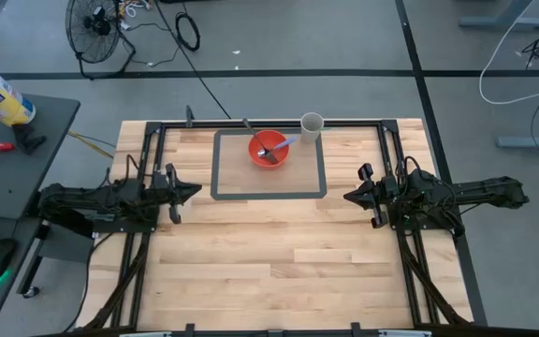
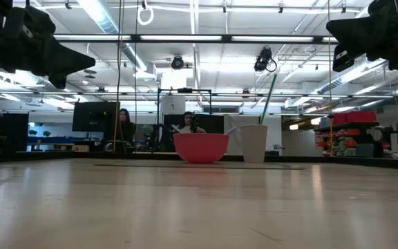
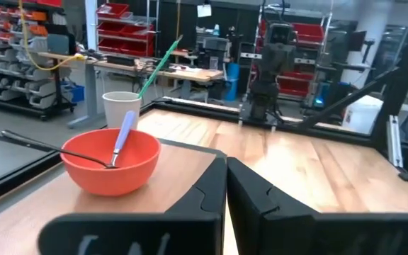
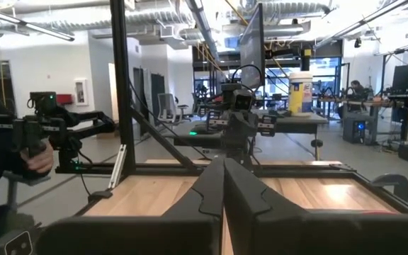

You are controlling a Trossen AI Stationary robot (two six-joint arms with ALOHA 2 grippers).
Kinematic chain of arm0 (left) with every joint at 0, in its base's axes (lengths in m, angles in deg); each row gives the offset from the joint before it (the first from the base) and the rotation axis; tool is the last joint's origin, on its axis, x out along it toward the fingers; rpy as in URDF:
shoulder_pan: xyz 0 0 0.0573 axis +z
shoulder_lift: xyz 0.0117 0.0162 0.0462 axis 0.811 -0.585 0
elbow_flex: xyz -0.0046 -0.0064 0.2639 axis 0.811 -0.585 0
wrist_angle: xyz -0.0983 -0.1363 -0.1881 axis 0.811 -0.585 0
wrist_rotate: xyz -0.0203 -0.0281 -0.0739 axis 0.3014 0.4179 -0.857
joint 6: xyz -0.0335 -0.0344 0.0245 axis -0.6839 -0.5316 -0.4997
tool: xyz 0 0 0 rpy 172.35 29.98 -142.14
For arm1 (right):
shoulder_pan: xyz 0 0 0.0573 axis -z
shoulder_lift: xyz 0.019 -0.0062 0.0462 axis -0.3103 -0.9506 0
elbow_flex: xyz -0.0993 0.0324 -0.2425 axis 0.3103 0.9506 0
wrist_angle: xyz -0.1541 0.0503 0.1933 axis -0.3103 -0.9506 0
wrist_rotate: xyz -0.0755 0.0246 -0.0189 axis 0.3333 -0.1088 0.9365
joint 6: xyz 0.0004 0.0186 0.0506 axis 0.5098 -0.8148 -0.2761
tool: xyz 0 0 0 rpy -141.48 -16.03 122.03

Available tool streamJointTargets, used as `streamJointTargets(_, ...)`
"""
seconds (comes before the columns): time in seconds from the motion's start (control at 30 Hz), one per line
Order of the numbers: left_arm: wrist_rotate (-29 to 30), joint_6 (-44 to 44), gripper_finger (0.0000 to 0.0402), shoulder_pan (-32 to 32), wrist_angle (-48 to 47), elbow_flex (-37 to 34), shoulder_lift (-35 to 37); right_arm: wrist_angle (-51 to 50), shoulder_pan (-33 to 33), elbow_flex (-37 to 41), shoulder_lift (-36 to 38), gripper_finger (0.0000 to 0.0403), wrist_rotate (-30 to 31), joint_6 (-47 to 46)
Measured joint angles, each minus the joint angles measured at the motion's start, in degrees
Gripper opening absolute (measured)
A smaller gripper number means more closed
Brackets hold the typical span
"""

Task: Pick & Place Utensil
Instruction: Return to Home Position

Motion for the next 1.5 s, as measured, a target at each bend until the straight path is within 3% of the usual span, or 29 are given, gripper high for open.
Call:
streamJointTargets(1.13, 0.21, -0.07, 0.0014, 0.0, 0.07, -0.09, -0.03, 0.0, -0.01, 0.0, 0.0, 0.0011, 0.0, 0.0)
streamJointTargets(1.5, 0.58, -0.06, 0.0014, -3.52, 0.06, -0.11, -0.79, 0.02, -0.01, 0.0, 0.0, 0.0011, -0.02, 0.0)
